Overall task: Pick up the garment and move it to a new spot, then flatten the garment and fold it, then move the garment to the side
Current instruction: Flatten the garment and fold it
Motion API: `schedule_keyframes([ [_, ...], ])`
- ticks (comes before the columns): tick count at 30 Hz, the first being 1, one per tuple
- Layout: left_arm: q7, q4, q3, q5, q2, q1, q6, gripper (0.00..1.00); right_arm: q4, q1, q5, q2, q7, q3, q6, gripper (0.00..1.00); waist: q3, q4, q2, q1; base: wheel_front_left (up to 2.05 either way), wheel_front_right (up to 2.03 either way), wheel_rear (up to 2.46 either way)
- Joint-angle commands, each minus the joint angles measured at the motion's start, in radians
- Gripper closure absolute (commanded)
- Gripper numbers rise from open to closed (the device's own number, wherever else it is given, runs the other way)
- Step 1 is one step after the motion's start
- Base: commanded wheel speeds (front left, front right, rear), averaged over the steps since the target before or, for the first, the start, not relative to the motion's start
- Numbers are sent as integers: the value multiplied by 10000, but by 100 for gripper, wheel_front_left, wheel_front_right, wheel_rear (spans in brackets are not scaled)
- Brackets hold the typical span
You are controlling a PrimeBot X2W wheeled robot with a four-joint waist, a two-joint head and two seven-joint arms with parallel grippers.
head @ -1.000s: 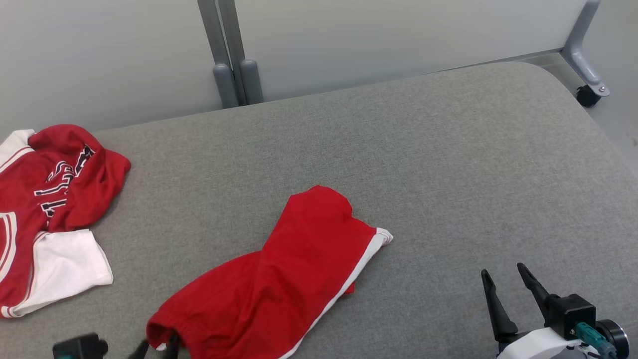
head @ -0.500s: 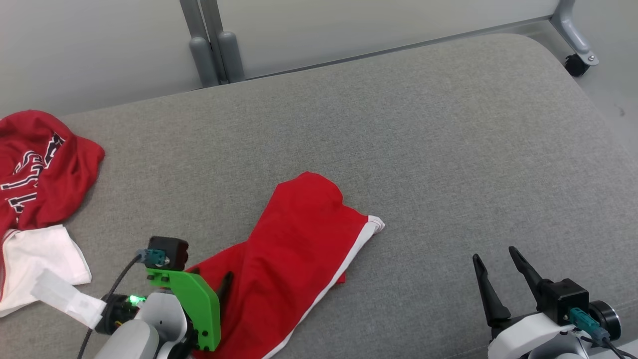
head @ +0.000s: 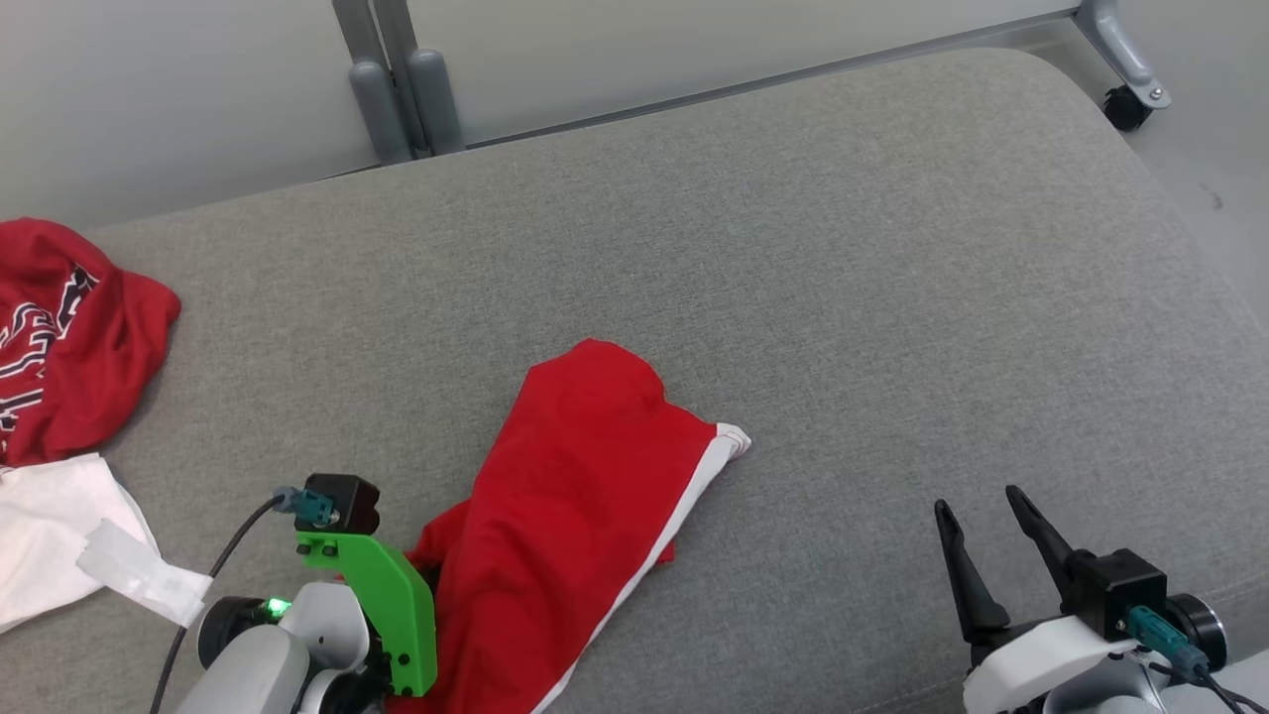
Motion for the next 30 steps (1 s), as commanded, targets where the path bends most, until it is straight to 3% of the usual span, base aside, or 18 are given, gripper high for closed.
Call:
schedule_keyframes([
  [1,-203,260,-84,123,-219,-115,81,100,-23,-171,63,14,-31,-11,-14,0,42,-71,0,0,0,0,0],
  [11,-3355,1310,376,1164,-554,-1647,480,100,-15,-277,113,-16,-31,-99,-14,0,270,-267,0,0,0,0,0],
  [19,-5240,3040,353,1841,-740,-2981,382,100,112,-487,142,57,-31,66,-14,0,261,-520,0,0,0,0,0],
  [20,-5449,3307,326,1938,-728,-3092,406,72,120,-489,133,78,-31,75,-12,0,243,-551,0,0,0,0,0],
  [21,-5494,3555,334,1890,-767,-3119,372,51,125,-483,132,88,-31,71,-14,0,232,-567,0,0,0,0,0],
  [22,-5627,3805,407,1794,-831,-3120,357,0,131,-470,132,94,-31,50,-14,0,212,-577,0,0,0,0,0],
  [26,-6491,4363,649,1692,-848,-2994,533,0,106,-274,87,139,-31,-85,-12,0,105,-505,0,0,0,0,0],
  [30,-7412,4077,1353,1256,-1025,-2500,763,0,52,-135,32,145,-31,-314,-12,0,-60,-314,0,0,0,0,0],
])
